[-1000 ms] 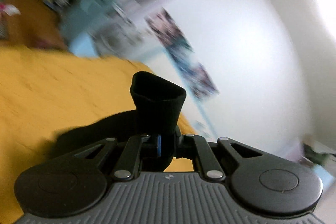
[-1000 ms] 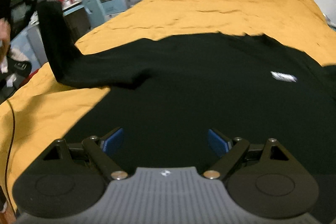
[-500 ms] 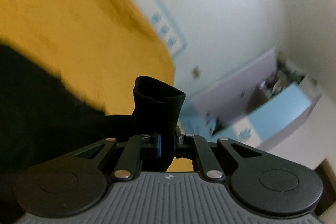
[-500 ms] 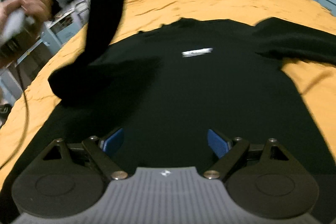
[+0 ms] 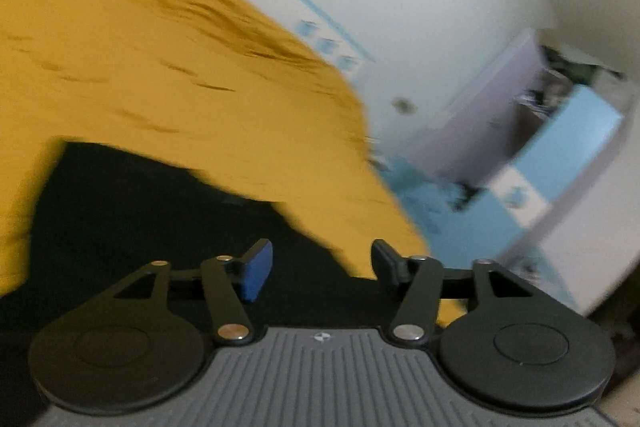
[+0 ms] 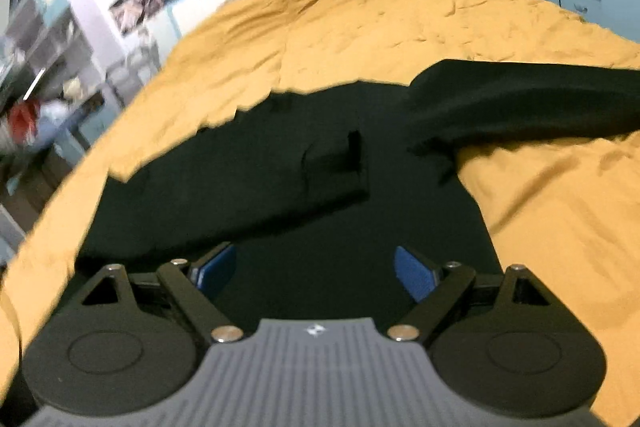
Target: Fold small clothes
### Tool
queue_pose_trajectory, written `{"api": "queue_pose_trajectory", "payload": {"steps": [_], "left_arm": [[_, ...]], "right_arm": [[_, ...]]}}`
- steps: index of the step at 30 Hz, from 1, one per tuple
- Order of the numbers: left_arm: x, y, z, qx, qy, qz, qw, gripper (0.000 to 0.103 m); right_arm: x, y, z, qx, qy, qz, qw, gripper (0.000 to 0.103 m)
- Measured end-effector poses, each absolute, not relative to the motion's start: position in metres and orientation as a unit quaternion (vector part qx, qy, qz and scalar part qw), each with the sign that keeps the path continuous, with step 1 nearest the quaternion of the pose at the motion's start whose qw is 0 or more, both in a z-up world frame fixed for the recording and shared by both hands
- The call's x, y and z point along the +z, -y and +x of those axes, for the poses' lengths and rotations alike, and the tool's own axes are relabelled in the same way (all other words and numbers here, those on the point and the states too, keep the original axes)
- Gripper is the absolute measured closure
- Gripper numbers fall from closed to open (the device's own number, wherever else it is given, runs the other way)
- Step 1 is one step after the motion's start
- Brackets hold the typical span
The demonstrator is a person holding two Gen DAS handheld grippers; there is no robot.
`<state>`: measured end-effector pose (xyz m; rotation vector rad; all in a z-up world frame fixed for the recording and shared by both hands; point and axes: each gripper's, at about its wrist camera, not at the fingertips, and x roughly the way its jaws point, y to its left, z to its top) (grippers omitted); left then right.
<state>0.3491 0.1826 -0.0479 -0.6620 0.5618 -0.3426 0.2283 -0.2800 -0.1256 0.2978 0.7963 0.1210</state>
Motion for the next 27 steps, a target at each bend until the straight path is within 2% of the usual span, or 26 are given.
{"api": "queue_pose_trajectory", "payload": {"steps": [5,11,12,13,14,15,21,25,27], "left_arm": [[-0.108,-0.245,0.313,-0.069,-0.310,-0.383,0.867,0.035],[-0.142,-0.283,0.305,-0.040,-0.322,-0.417,0.849,0.035],[-0.145,-0.284,0.308,-0.039,-0.324,-0.415,0.849,0.035],[-0.148,-0.284,0.308,-0.040,-0.325,-0.414,0.849,0.035],[-0.149,-0.285,0.309,-0.039,-0.326,-0.414,0.849,0.035],[-0.146,-0.281,0.310,-0.040,-0.326,-0.415,0.849,0.035],[-0.148,-0.275,0.307,-0.041,-0.335,-0.410,0.848,0.035],[-0.160,-0.274,0.311,-0.034,-0.349,-0.425,0.835,0.035],[-0.159,-0.273,0.311,-0.030,-0.348,-0.420,0.837,0.035]], "right_arm": [[-0.153,0.297,0.300,0.043,-0.396,0.241,0.885,0.021],[-0.198,0.283,0.371,0.028,-0.451,0.200,0.869,0.021],[-0.199,0.280,0.373,0.034,-0.445,0.198,0.873,0.030],[-0.198,0.275,0.374,0.047,-0.440,0.197,0.875,0.045],[-0.197,0.272,0.375,0.057,-0.437,0.196,0.876,0.073],[-0.194,0.269,0.376,0.053,-0.437,0.192,0.877,0.094],[-0.149,0.292,0.359,0.053,-0.364,0.218,0.904,0.099],[-0.161,0.313,0.359,-0.006,-0.382,0.197,0.903,0.097],[-0.178,0.323,0.362,-0.006,-0.409,0.222,0.885,0.090]]}}
